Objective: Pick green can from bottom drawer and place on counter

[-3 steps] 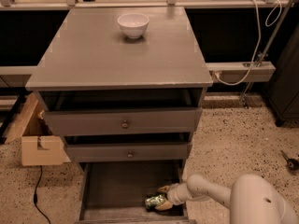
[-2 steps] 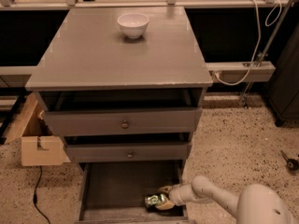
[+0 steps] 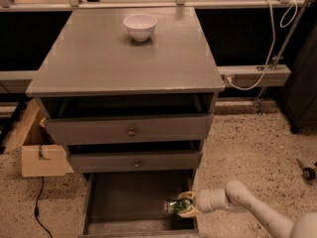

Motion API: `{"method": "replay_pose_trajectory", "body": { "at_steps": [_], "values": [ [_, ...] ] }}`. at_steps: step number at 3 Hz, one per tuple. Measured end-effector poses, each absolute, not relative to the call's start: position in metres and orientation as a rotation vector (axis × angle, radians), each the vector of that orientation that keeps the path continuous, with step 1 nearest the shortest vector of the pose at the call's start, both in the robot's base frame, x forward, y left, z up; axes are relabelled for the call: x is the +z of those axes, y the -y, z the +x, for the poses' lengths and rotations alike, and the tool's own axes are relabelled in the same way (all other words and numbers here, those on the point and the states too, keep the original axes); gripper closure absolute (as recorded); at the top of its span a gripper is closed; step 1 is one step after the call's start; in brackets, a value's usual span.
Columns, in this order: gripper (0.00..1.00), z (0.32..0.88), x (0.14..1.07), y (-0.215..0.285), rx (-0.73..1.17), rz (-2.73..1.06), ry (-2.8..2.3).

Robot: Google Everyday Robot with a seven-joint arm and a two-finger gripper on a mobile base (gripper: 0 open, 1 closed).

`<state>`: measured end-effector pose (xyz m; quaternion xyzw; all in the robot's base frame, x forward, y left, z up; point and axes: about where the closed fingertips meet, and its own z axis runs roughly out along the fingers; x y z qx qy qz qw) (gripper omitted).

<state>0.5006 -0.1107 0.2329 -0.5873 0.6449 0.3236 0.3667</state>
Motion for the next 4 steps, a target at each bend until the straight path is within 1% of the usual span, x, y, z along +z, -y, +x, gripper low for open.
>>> {"method": "replay_pose_trajectory", "body": {
  "at_steps": [1,2,4],
  "values": [
    [1.0,0.482,0.335,0.138,0.713,-1.633,-1.582],
    [1.0,0.474,0.393,0.15,0.633,-1.711,-1.547],
    [1.0,0.476,0.422,0.158,0.609,-1.698,-1.521]
  ]
}}
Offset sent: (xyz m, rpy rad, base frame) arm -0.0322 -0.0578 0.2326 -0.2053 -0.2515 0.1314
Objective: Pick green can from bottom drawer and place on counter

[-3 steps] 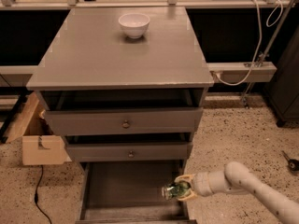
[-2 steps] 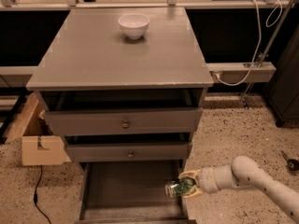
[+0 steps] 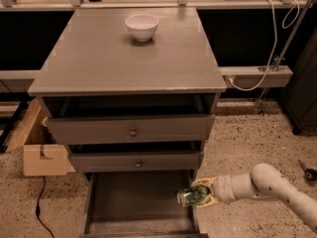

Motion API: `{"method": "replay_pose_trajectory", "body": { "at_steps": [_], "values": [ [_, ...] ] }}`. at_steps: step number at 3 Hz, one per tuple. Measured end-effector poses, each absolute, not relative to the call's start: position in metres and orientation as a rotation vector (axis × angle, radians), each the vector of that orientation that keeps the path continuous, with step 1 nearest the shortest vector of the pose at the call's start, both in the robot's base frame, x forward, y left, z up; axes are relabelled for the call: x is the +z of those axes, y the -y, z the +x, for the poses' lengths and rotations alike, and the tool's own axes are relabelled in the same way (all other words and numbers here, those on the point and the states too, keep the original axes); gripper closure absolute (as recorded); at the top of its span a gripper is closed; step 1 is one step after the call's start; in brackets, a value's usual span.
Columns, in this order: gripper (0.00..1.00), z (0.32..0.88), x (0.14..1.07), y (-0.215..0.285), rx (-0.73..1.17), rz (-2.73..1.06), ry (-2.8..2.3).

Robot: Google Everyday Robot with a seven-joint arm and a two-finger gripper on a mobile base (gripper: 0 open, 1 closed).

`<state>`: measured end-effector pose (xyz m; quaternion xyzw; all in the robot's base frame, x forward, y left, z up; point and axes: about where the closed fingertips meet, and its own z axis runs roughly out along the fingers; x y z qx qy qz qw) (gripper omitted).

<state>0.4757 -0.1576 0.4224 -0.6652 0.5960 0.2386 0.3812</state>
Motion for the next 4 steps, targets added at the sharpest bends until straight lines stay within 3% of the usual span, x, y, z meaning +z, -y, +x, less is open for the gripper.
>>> {"method": "replay_pose_trajectory", "body": {
  "at_steps": [2,3,4],
  "values": [
    [1.0,0.47,0.567,0.189,0.461,-1.65,-1.602],
    [1.0,0.483,0.659,0.193,0.295,-1.703,-1.654],
    [1.0,0.483,0.656,0.192,0.303,-1.702,-1.653]
  ]
}}
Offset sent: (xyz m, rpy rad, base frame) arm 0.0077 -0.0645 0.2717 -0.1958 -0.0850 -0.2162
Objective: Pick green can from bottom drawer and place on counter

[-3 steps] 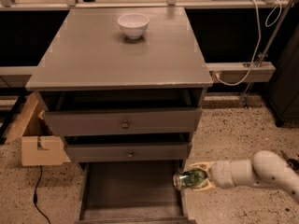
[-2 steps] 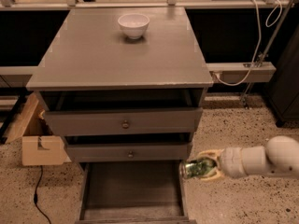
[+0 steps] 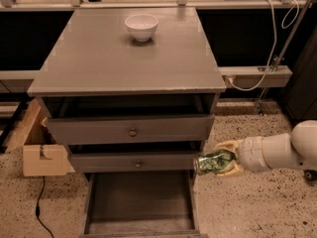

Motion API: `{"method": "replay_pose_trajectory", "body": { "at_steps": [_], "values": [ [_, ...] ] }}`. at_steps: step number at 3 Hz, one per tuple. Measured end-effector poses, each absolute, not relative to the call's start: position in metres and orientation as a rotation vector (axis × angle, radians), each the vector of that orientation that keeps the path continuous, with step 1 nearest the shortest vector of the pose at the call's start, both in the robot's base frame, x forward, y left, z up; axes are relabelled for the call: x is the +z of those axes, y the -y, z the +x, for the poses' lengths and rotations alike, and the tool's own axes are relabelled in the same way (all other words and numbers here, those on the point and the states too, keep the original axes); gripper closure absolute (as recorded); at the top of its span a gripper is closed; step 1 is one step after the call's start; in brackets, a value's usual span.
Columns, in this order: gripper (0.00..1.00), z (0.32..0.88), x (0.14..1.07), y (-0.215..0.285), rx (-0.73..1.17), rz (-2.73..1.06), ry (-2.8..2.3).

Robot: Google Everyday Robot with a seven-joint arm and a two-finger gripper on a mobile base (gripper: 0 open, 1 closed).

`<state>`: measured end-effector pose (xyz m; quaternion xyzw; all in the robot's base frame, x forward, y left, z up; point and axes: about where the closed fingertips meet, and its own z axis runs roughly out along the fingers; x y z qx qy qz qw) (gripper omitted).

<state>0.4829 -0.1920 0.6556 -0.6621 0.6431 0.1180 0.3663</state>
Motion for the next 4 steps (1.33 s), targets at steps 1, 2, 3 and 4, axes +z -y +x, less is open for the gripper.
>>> {"method": "replay_pose_trajectory", "body": {
  "at_steps": [1,2,3,4],
  "values": [
    [1.0,0.494,0.698,0.202,0.262,-1.675,-1.69],
    [1.0,0.508,0.751,0.218,0.218,-1.626,-1.688],
    [1.0,0.542,0.808,0.223,0.24,-1.576,-1.675],
    [1.0,0.574,0.841,0.211,0.271,-1.547,-1.647]
  ]
}}
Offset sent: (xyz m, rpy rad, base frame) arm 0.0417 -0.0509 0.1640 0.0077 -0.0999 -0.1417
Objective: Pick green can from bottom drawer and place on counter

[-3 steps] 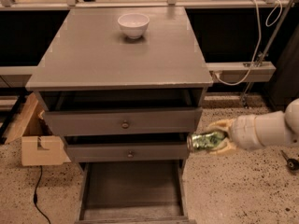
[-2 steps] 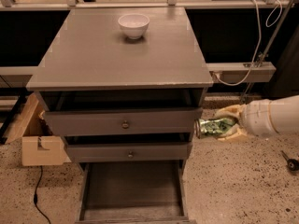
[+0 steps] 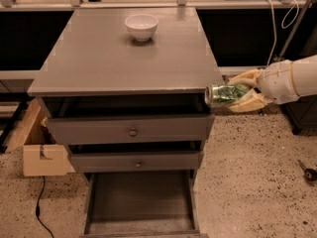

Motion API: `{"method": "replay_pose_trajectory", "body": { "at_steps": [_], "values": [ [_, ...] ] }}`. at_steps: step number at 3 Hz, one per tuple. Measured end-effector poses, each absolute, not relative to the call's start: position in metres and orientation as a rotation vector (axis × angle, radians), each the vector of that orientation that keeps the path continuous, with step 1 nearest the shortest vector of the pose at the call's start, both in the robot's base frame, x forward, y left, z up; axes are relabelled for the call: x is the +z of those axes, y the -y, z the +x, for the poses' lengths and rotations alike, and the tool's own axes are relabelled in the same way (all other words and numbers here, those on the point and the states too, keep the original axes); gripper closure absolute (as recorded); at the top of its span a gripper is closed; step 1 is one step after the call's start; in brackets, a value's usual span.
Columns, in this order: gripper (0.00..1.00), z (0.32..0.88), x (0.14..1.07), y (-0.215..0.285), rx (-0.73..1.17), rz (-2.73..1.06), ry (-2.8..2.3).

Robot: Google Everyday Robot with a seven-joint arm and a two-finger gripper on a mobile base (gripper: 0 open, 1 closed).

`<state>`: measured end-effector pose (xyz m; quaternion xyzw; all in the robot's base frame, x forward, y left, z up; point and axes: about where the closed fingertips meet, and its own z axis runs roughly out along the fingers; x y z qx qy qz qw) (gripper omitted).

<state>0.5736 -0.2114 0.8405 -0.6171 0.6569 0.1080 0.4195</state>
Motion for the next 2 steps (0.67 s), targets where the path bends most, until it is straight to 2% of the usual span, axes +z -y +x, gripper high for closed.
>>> {"method": "replay_pose_trajectory", "body": {
  "at_steps": [2],
  "values": [
    [1.0,0.6,0.869,0.186,0.282,-1.553,-1.625]
  ]
}}
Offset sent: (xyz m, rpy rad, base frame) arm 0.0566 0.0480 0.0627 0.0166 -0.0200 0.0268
